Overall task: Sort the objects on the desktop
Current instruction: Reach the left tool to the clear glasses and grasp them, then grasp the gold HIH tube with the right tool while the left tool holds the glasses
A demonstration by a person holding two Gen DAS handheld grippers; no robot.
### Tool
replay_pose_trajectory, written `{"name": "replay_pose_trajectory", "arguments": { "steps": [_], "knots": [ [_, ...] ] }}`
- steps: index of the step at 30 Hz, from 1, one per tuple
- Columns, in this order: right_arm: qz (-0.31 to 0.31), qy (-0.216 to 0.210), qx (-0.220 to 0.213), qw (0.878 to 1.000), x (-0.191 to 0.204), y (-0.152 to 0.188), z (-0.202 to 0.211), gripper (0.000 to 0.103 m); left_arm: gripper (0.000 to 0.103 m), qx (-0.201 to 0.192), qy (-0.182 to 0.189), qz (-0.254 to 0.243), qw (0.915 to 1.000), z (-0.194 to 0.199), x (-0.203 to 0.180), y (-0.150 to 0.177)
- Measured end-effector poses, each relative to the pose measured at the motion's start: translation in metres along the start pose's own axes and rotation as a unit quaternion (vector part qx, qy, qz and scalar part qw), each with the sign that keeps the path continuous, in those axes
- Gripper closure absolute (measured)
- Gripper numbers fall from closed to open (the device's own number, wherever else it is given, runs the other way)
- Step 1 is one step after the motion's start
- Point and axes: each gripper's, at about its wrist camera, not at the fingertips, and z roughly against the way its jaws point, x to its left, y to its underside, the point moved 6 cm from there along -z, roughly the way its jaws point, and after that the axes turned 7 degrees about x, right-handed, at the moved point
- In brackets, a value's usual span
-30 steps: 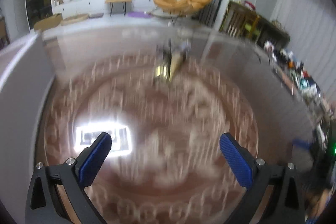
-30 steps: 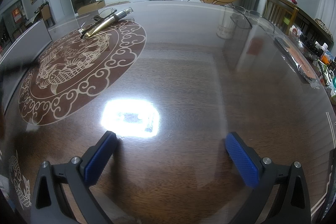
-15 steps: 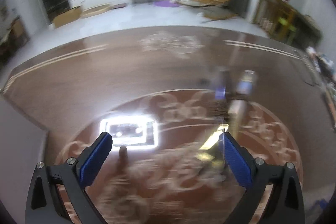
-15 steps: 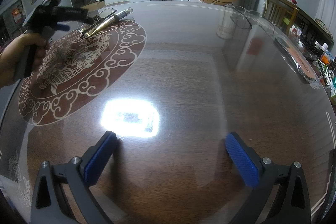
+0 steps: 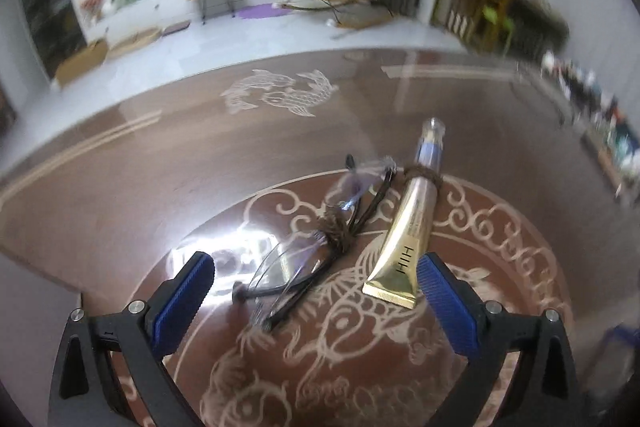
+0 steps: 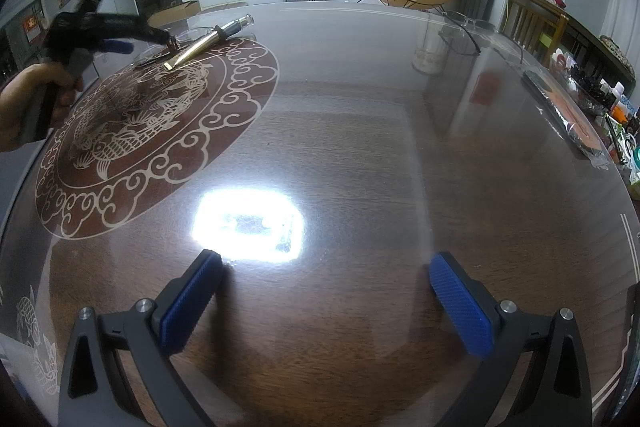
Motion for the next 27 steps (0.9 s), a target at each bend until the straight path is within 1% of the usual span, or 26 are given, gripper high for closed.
{"name": "replay_pose_trajectory", "arguments": {
  "steps": [2,3,4,5,6,7,8,9,10,11,13,14,15,17,18,21,23,24,27],
  "knots": [
    [0.0,0.0,0.0,1.0,0.0,0.0,0.0,0.0,0.0,0.008,-0.013,-0.001,0.9999,-0.011,0.0,-0.004],
    [0.0,0.0,0.0,1.0,0.0,0.0,0.0,0.0,0.0,0.01,-0.021,0.005,0.9997,-0.016,0.004,-0.006],
    [0.0,0.0,0.0,1.0,0.0,0.0,0.0,0.0,0.0,0.004,-0.018,0.018,0.9997,-0.016,0.008,-0.01],
    [0.0,0.0,0.0,1.0,0.0,0.0,0.0,0.0,0.001,0.004,-0.032,0.038,0.9988,-0.017,0.015,-0.012],
    [0.0,0.0,0.0,1.0,0.0,0.0,0.0,0.0,0.001,0.007,-0.039,0.063,0.9973,-0.018,0.022,-0.014],
    [0.0,0.0,0.0,1.0,0.0,0.0,0.0,0.0,0.001,0.009,-0.016,0.086,0.9961,-0.021,0.026,-0.014],
    [0.0,0.0,0.0,1.0,0.0,0.0,0.0,0.0,0.0,0.013,0.0,0.092,0.9957,-0.024,0.026,-0.015],
    [0.0,0.0,0.0,1.0,0.0,0.0,0.0,0.0,0.0,0.011,-0.005,0.084,0.9964,-0.025,0.026,-0.015],
    [0.0,0.0,0.0,1.0,0.0,0.0,0.0,0.0,0.0,0.02,-0.023,0.064,0.9975,-0.028,0.023,-0.014],
    [0.0,0.0,0.0,1.0,0.0,0.0,0.0,0.0,0.0,0.019,-0.031,0.05,0.9981,-0.029,0.021,-0.014],
    [0.0,0.0,0.0,1.0,0.0,0.0,0.0,0.0,0.012,0.006,-0.036,0.022,0.9991,-0.024,0.012,-0.015],
    [0.0,0.0,0.0,1.0,0.0,0.0,0.0,0.0,0.034,-0.004,-0.04,0.009,0.9992,-0.019,0.007,-0.018],
    [0.0,0.0,0.0,1.0,0.0,0.0,0.0,0.0,0.059,-0.01,-0.047,-0.001,0.9988,-0.017,0.003,-0.019],
    [0.0,0.0,0.0,1.0,0.0,0.0,0.0,0.0,0.068,-0.013,-0.074,-0.01,0.9971,-0.013,-0.002,-0.021],
    [0.0,0.0,0.0,1.0,0.0,0.0,0.0,0.0,0.071,-0.015,-0.073,-0.006,0.9972,-0.013,-0.003,-0.019],
    [0.0,0.0,0.0,1.0,0.0,0.0,0.0,0.0,0.073,-0.026,-0.039,0.037,0.9982,-0.003,0.007,-0.008],
    [0.0,0.0,0.0,1.0,0.0,0.0,0.0,0.0,0.073,-0.027,-0.021,0.066,0.9972,0.007,0.016,0.01],
    [0.0,0.0,0.0,1.0,0.0,0.0,0.0,0.0,0.073,-0.026,-0.016,0.083,0.9961,0.014,0.023,0.024],
    [-0.001,-0.008,0.007,1.0,0.003,-0.005,-0.001,0.0,0.074,-0.029,-0.027,0.106,0.9935,0.031,0.039,0.07]
  ]
}}
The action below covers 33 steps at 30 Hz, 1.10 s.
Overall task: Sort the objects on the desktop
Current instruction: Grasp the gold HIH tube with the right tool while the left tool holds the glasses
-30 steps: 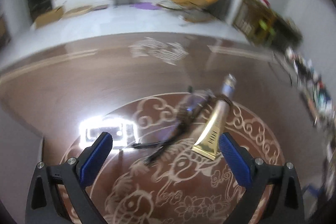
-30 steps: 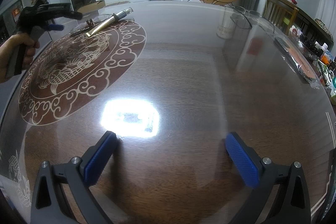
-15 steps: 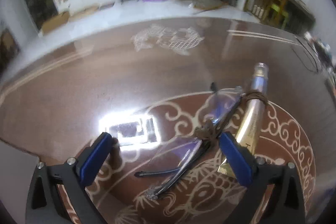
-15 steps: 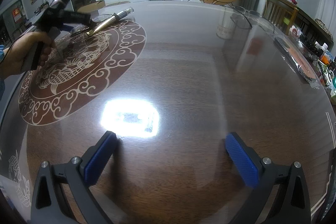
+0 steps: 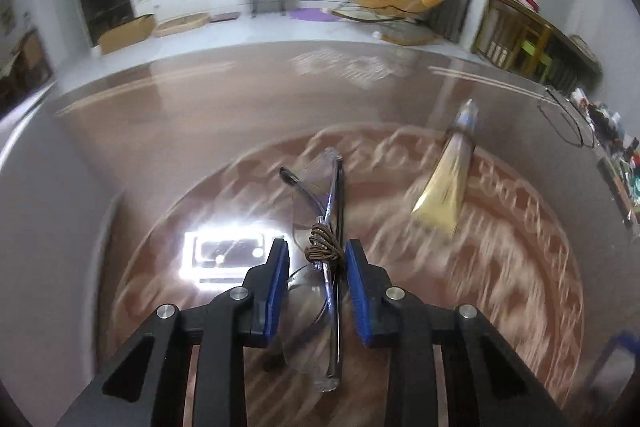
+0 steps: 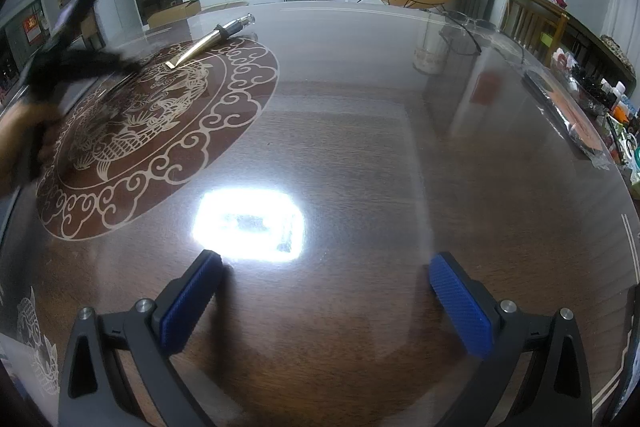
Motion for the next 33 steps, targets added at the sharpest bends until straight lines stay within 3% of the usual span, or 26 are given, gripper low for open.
{"name": "replay_pose_trajectory", "arguments": {
  "steps": [4,7,8,11,14,16,18,20,22,27,29,33],
  "knots": [
    [-0.022,-0.114,0.013,0.993,0.033,-0.059,-0.009,0.0,0.074,-0.01,-0.011,0.017,0.9997,0.021,0.018,0.054],
    [-0.01,-0.139,0.006,0.99,0.076,-0.131,-0.029,0.0,0.074,-0.008,-0.007,0.018,0.9998,0.031,0.017,0.079],
    [0.002,-0.125,0.001,0.992,0.093,-0.161,-0.041,0.0,0.074,-0.007,-0.007,0.016,0.9998,0.032,0.015,0.082],
    [0.032,-0.082,0.009,0.996,0.124,-0.21,-0.074,0.0,0.074,-0.01,-0.003,0.012,0.9999,0.037,0.015,0.091],
    [0.028,-0.054,0.029,0.998,0.139,-0.236,-0.107,0.001,0.074,-0.016,0.007,0.016,0.9997,0.044,0.018,0.102],
    [0.024,-0.052,0.038,0.998,0.144,-0.242,-0.121,0.006,0.074,-0.022,0.015,0.017,0.9995,0.045,0.019,0.105],
    [0.043,-0.032,0.021,0.998,0.15,-0.245,-0.121,0.025,0.074,-0.024,0.027,0.023,0.9991,0.043,0.021,0.102],
    [0.068,-0.03,0.007,0.997,0.156,-0.247,-0.117,0.06,0.074,-0.026,0.037,0.029,0.9985,0.043,0.024,0.1],
    [0.084,-0.033,0.005,0.996,0.16,-0.249,-0.115,0.076,0.074,-0.028,0.042,0.033,0.9982,0.043,0.025,0.099],
    [0.11,-0.047,0.008,0.993,0.157,-0.23,-0.105,0.076,0.074,-0.028,0.039,0.034,0.9983,0.044,0.025,0.1],
    [0.126,-0.059,0.007,0.99,0.156,-0.209,-0.093,0.076,0.074,-0.026,0.028,0.025,0.999,0.044,0.022,0.1],
    [0.181,-0.072,0.0,0.981,0.155,-0.142,-0.06,0.076,0.074,-0.027,0.049,0.025,0.9981,0.045,0.021,0.102]
  ]
}}
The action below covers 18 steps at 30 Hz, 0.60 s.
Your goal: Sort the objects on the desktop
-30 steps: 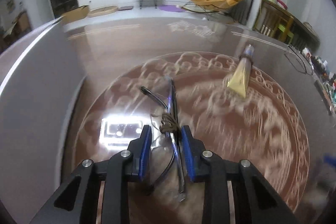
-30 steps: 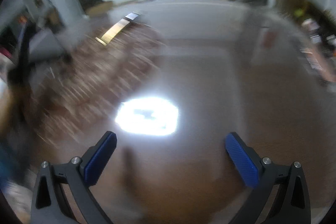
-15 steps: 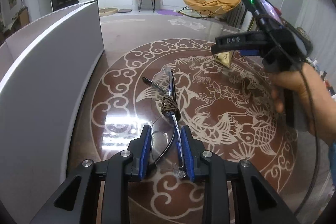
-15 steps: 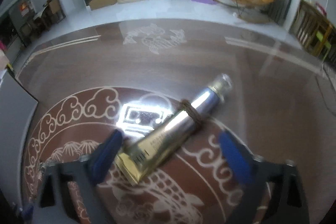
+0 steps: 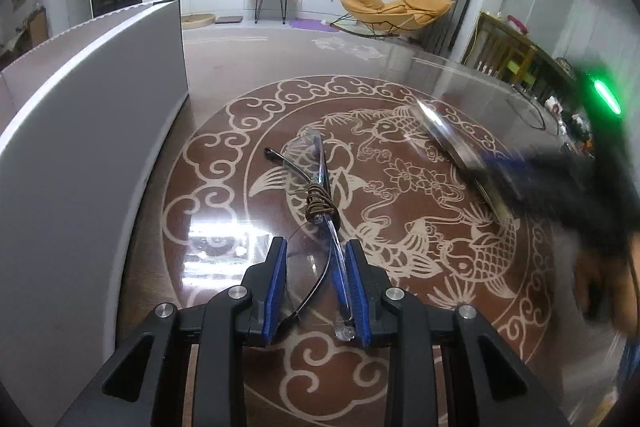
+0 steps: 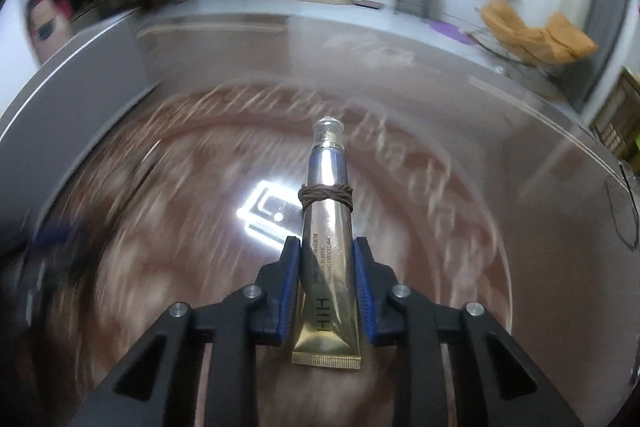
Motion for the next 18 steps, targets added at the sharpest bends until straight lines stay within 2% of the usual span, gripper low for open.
{"name": "replay_pose_trajectory", "arguments": {
  "steps": [4,8,12,13,15,17,18],
  "knots": [
    [0.016,-0.004,-0.013,1.0,0.022,0.078,0.04,0.076,0.074,-0.002,0.0,0.007,1.0,0.003,-0.004,0.005],
    [0.011,0.01,-0.031,0.999,0.034,0.149,0.076,0.076,0.074,0.004,0.018,-0.019,0.9997,0.013,-0.03,0.028],
    [-0.02,0.008,-0.036,0.999,0.026,0.18,0.091,0.075,0.074,0.004,0.033,-0.023,0.9992,0.031,-0.048,0.062],
    [-0.029,0.004,-0.037,0.999,0.024,0.183,0.092,0.071,0.074,0.001,0.034,-0.014,0.9993,0.035,-0.048,0.068],
    [-0.042,0.006,-0.037,0.998,0.018,0.184,0.09,0.056,0.073,-0.002,0.034,-0.001,0.9994,0.038,-0.045,0.072],
    [-0.046,0.008,-0.025,0.999,0.016,0.185,0.087,0.016,0.07,-0.002,0.035,0.001,0.9994,0.038,-0.046,0.072],
    [-0.046,0.013,-0.019,0.999,0.017,0.185,0.085,0.012,0.064,-0.001,0.033,-0.009,0.9994,0.037,-0.049,0.072]
  ]
}}
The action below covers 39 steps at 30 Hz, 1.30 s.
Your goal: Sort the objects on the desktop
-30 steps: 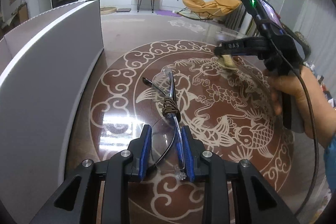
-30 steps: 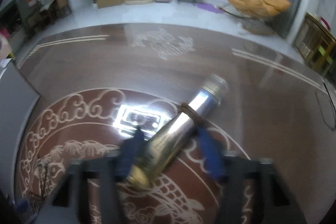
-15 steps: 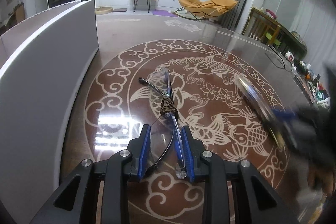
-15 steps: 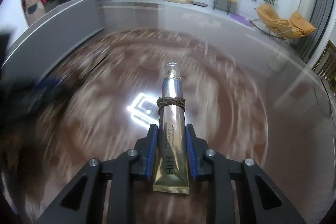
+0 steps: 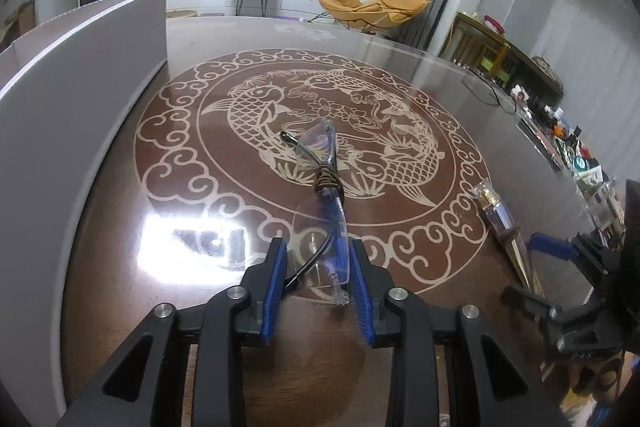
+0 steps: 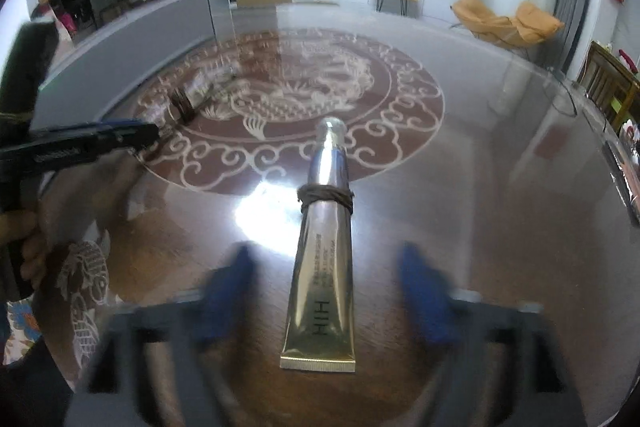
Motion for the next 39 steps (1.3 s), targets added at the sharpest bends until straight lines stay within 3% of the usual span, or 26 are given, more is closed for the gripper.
{"name": "replay_pose_trajectory", "arguments": {
  "steps": [4,6,10,39],
  "knots": [
    [-0.009,-0.001,0.004,1.0,-0.005,0.002,-0.001,0.005,0.038,0.013,-0.018,-0.047,0.9987,-0.005,-0.018,0.001],
    [-0.015,0.004,0.009,1.0,-0.008,0.003,-0.002,0.001,0.015,0.029,-0.06,-0.057,0.9962,-0.012,-0.021,0.0],
    [-0.018,0.005,0.011,1.0,-0.011,0.001,-0.004,0.0,0.0,0.048,-0.091,-0.052,0.9933,-0.02,-0.016,0.0],
    [-0.019,0.006,0.012,1.0,-0.011,0.0,-0.004,0.0,0.0,0.05,-0.088,-0.048,0.9938,-0.021,-0.008,-0.002]
  ]
}}
